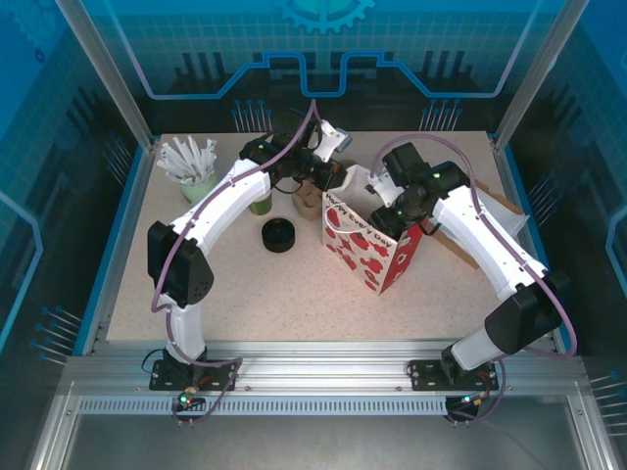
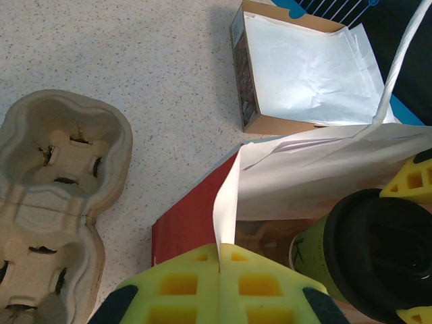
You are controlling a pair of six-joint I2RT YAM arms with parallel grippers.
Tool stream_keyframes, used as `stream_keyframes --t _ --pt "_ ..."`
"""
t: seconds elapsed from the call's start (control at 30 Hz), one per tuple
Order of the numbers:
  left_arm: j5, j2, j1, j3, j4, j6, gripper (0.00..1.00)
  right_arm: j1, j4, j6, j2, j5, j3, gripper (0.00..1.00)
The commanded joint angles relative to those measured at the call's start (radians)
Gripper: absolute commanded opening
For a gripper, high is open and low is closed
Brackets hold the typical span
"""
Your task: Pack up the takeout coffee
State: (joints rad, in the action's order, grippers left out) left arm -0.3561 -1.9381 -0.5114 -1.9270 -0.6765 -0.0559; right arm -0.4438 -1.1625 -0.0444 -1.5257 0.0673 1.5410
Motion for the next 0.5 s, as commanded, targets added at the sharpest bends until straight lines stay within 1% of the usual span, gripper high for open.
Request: stream_keyframes --t 0.0,0.33,0.47 --pt "0.008 0.000 0.005 0.016 -0.065 -0.020 0.00 0.003 -0.042 0.011 -0.028 -0.016 0.032 0.36" --pt "0.006 -0.001 0.006 0.015 -0.064 -0.018 0.00 -0.012 -0.058 0.028 -0.070 -0.035 0.164 0.36" --pt "0.008 0.001 0.005 0.017 -0.065 -0.021 0.00 -0.015 -0.054 0.021 -0.096 -0.023 0.156 0.36"
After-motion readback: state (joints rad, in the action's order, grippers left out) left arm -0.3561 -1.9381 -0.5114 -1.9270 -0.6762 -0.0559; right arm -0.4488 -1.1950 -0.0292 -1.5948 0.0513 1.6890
